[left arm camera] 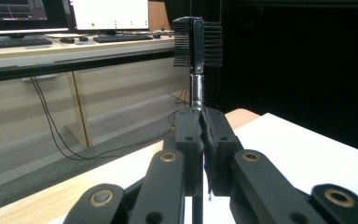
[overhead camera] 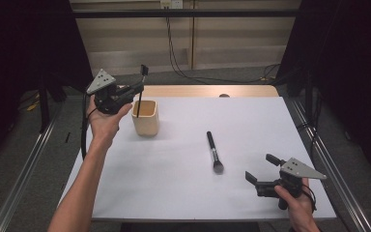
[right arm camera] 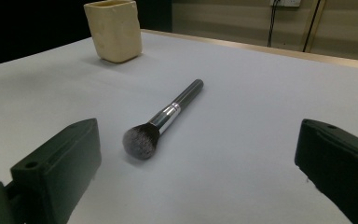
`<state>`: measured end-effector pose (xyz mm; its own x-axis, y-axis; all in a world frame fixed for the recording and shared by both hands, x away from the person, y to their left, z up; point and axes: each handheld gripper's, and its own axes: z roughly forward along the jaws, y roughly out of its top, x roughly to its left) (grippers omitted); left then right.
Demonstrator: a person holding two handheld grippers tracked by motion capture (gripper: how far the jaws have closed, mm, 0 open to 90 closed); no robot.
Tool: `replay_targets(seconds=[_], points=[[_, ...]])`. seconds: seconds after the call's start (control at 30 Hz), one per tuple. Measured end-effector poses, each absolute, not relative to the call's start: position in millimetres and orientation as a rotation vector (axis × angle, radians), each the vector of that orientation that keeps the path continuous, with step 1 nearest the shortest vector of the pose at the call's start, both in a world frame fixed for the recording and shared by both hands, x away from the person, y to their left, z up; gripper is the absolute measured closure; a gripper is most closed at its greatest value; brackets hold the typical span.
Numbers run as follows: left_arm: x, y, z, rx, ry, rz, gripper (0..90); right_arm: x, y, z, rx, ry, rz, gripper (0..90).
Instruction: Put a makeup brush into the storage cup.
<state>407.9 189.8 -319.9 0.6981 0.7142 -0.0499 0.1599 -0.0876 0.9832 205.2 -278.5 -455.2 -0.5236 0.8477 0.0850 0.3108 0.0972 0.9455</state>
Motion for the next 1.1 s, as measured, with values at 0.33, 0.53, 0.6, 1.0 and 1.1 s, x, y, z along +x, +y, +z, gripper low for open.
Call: replay_targets(seconds=[0.33,0.53,0.6,1.0,1.1], points=[[425.0,182.6,-321.2,1.617,0.731,0.543,85.7,204.6,-279.2,-455.0,1.132,1.884,1.437,0.0],[431.4,180.1,-322.8,1.616,0.731,0.552,85.7,204.4,-279.9,-454.9,1.132,1.882,1.436,0.0],[433.9,178.9,-324.8,1.618,0.734,0.562,85.7,204.5,-280.1,-455.0,1.132,1.883,1.436,0.0],[438.5,179.8,-325.0,1.607,0.741,0.555,85.7,204.9,-279.6,-455.1,1.134,1.885,1.438,0.0],[440.9,178.9,-328.3,1.619,0.747,0.558,85.7,204.9,-279.4,-455.1,1.134,1.885,1.436,0.0]])
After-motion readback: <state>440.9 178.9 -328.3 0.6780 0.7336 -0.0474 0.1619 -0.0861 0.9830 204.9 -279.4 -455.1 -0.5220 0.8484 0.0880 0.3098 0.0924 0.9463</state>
